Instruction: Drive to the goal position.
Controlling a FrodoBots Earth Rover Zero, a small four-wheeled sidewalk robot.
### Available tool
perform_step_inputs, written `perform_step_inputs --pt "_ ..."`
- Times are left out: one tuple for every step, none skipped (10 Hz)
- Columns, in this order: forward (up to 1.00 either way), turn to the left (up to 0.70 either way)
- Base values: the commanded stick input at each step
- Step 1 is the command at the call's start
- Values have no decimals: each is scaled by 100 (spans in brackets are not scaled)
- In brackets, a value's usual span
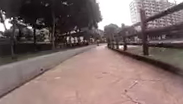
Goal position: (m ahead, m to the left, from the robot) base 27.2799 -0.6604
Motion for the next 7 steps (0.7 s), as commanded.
perform_step_inputs --pt "70 2" --pt "70 2" --pt "70 3" --pt "70 20" --pt "70 29" --pt "70 14" --pt "70 5"
